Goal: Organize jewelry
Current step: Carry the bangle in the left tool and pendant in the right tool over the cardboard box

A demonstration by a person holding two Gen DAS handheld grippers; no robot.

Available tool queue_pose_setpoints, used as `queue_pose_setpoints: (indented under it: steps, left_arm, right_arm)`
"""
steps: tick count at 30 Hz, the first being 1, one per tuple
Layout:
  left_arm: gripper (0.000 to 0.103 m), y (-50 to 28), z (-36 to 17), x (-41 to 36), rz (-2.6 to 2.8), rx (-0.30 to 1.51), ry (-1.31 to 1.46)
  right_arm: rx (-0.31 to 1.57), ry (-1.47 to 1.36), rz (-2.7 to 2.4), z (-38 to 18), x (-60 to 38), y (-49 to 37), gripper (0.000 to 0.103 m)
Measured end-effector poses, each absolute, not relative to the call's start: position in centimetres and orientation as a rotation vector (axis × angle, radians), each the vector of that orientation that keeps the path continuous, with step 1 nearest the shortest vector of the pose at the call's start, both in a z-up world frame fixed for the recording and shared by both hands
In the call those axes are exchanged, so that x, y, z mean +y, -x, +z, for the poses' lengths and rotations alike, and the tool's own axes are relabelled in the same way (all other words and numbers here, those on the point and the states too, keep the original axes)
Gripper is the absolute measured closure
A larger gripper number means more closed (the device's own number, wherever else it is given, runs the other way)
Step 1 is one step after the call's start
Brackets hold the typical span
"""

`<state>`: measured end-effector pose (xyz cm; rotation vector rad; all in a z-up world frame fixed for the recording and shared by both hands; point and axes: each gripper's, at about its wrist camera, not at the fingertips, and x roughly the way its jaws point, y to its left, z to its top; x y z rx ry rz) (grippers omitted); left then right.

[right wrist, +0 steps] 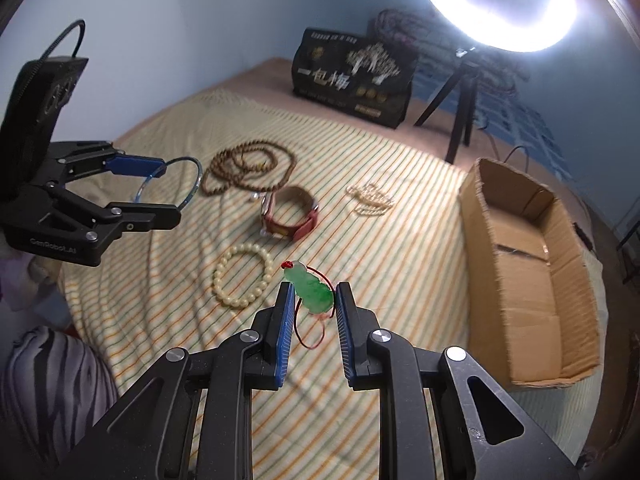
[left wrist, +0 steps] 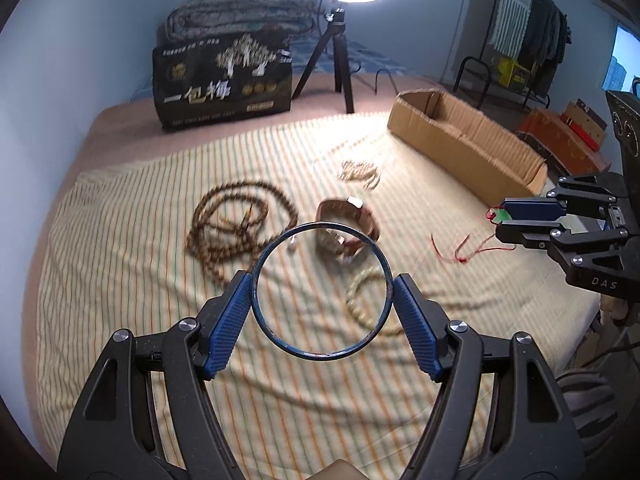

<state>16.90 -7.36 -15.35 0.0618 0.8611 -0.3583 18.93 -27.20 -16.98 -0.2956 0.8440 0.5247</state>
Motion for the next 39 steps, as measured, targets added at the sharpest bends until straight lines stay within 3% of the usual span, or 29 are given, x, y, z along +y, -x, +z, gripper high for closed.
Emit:
queue_pose_setpoints:
  steps: [23, 39]
  left_arm:
    - [0.029, -24.8, -10.6, -17.2, -0.516, 0.773, -0.075]
    - [0.029, -30.7, -11.6, -27.0, -0.600, 0.786, -0.132]
  right_arm:
    - [0.712, 0.111, 0.301, -11.0, -40.1, -21.7, 0.084]
    - [0.736, 0.095, 0.147, -13.0, -46.2, -25.5, 0.084]
